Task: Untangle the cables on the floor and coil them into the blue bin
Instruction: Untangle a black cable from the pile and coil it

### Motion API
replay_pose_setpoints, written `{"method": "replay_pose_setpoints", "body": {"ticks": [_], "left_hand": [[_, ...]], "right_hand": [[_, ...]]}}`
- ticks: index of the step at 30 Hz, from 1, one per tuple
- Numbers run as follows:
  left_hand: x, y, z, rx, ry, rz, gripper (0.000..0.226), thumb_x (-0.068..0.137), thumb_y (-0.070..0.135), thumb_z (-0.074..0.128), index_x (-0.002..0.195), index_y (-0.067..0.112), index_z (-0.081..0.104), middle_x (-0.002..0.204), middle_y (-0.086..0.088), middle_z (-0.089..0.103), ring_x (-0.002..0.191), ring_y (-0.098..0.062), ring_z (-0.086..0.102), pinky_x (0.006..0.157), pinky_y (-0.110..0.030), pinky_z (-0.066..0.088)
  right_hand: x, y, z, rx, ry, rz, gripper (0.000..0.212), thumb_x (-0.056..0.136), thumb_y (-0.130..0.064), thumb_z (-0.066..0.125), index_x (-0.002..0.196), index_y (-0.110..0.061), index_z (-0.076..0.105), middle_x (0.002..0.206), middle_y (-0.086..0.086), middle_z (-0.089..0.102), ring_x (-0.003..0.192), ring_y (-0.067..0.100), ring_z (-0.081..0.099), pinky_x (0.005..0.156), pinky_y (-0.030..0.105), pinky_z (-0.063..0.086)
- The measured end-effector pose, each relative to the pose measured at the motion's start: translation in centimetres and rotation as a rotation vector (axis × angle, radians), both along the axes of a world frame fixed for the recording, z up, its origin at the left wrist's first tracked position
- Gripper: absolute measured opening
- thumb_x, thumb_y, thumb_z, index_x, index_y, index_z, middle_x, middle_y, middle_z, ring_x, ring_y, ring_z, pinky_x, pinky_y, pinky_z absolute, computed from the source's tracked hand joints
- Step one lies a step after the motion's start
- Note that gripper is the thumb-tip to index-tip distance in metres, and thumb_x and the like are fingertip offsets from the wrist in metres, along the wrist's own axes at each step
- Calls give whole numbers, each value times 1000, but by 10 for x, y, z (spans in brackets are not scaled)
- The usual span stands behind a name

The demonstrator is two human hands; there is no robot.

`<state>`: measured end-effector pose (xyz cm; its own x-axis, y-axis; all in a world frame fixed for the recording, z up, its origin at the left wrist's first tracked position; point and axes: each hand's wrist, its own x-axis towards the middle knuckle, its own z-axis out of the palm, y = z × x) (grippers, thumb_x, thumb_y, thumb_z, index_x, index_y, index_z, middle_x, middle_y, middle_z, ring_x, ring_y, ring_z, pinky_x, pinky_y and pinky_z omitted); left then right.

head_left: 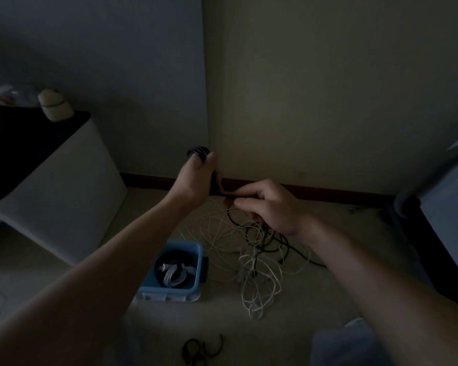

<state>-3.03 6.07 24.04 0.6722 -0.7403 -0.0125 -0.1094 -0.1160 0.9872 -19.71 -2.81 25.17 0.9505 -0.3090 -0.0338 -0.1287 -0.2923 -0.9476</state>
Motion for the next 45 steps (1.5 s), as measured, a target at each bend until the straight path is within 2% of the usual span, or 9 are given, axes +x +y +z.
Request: {"method": "replay_pose_setpoints", "body": {"ticks": [3, 6, 11, 20, 24, 27, 31, 36, 45], "left_hand": [[-7, -3, -2, 132, -122, -112, 37, 96, 40, 45, 67, 19, 55, 63, -4, 59, 62, -23, 54, 71, -47, 45], [-13, 0, -2, 235, -163, -197, 37, 98, 41, 46, 82, 10, 56, 74, -11, 61, 66, -25, 57, 71, -48, 50], [-41, 3, 2, 268, -10, -365, 39, 108, 30, 31, 81, 7, 48, 57, -6, 46, 41, -11, 43, 44, -25, 35], [-52, 5, 13, 222, 104, -491, 73, 98, 63, 16, 76, 4, 54, 45, -7, 46, 38, -19, 40, 43, -25, 32], [-50, 8, 15, 215, 65, -591, 53, 98, 53, 40, 76, 6, 52, 48, -7, 45, 40, -21, 40, 45, -27, 35], [-52, 12, 16, 181, 143, -667, 37, 103, 26, 48, 70, 10, 46, 47, -2, 36, 39, -16, 31, 42, -25, 34], [-49, 14, 23, 103, 330, -704, 31, 99, 31, 49, 74, 13, 47, 48, 3, 30, 38, -12, 26, 40, -22, 28], [-41, 16, 30, -43, 576, -689, 34, 99, 43, 43, 76, 17, 44, 43, 9, 27, 35, -8, 24, 49, -30, 14], [-14, 13, 36, -380, 826, -306, 46, 99, 58, 37, 75, 20, 44, 41, 10, 25, 35, -5, 26, 47, -21, 34]], "right_hand": [[-3, -5, -1, 30, -57, -57, 12, 92, -19, 65, 92, -16, 77, 59, 0, 56, 59, 17, 51, 61, 35, 39], [-6, -13, -3, -62, -117, -159, 10, 91, -19, 70, 82, -19, 76, 61, -10, 63, 61, 5, 58, 63, 29, 44], [-6, -16, 3, -135, -226, -237, 17, 83, -19, 79, 74, -7, 71, 63, -4, 66, 63, 5, 60, 60, 18, 46], [-7, -26, 5, -55, -284, -296, 17, 85, -19, 76, 70, -16, 69, 68, 3, 68, 67, 12, 64, 66, 29, 51], [-8, -36, -1, -14, -241, -349, 17, 82, -20, 78, 69, -16, 69, 73, 17, 70, 71, 16, 63, 73, 37, 52], [-10, -40, -2, -36, -200, -350, 22, 78, -31, 77, 66, -17, 66, 64, 2, 63, 64, 8, 56, 65, 27, 45], [-12, -46, -9, 54, -182, -358, 27, 83, -37, 70, 63, -21, 64, 55, -10, 52, 52, 7, 43, 52, 22, 34], [-8, -47, -20, 158, -88, -274, 38, 94, -41, 57, 62, -24, 65, 57, -3, 41, 45, 7, 33, 49, 25, 25], [-6, -50, -39, -127, 154, -272, 35, 104, -28, 42, 79, -20, 65, 51, -13, 43, 44, 0, 38, 52, 25, 32]]}}
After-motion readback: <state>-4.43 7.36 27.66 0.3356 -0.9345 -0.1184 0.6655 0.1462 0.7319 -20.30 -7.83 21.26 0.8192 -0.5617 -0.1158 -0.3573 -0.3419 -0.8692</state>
